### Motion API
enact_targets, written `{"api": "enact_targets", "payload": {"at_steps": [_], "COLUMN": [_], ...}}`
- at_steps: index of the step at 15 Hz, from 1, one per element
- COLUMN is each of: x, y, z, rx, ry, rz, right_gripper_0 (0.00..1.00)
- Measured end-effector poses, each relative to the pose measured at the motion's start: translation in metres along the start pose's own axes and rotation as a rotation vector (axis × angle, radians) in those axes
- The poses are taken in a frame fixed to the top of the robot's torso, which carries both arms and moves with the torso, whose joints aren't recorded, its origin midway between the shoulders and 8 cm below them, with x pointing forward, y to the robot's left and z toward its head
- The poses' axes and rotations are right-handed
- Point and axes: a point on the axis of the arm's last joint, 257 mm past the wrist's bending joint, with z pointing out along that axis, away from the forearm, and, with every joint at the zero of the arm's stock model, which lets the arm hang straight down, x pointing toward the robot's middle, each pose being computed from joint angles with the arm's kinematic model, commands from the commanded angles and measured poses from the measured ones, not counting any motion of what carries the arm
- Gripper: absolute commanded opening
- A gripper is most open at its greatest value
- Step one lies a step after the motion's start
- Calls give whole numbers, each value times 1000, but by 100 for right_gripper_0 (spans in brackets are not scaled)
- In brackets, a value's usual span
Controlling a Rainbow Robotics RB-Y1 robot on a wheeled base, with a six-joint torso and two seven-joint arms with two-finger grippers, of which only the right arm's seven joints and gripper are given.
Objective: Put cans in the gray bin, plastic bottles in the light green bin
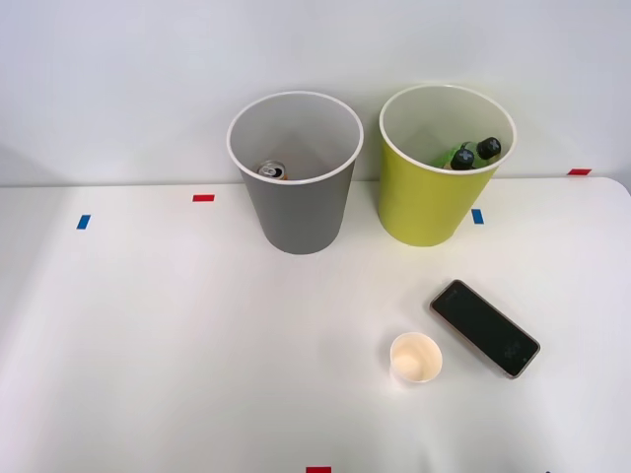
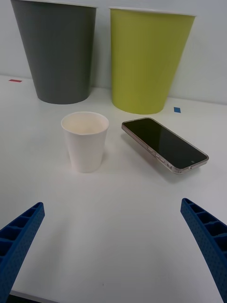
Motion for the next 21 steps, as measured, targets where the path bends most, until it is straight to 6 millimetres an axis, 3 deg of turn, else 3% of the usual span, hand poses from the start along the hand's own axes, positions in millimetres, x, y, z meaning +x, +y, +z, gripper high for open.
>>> {"api": "enact_targets", "payload": {"at_steps": [21], "x": [0], "y": [0], "z": [0], "rx": [0], "ry": [0], "rz": [0], "right_gripper_0": [100]}}
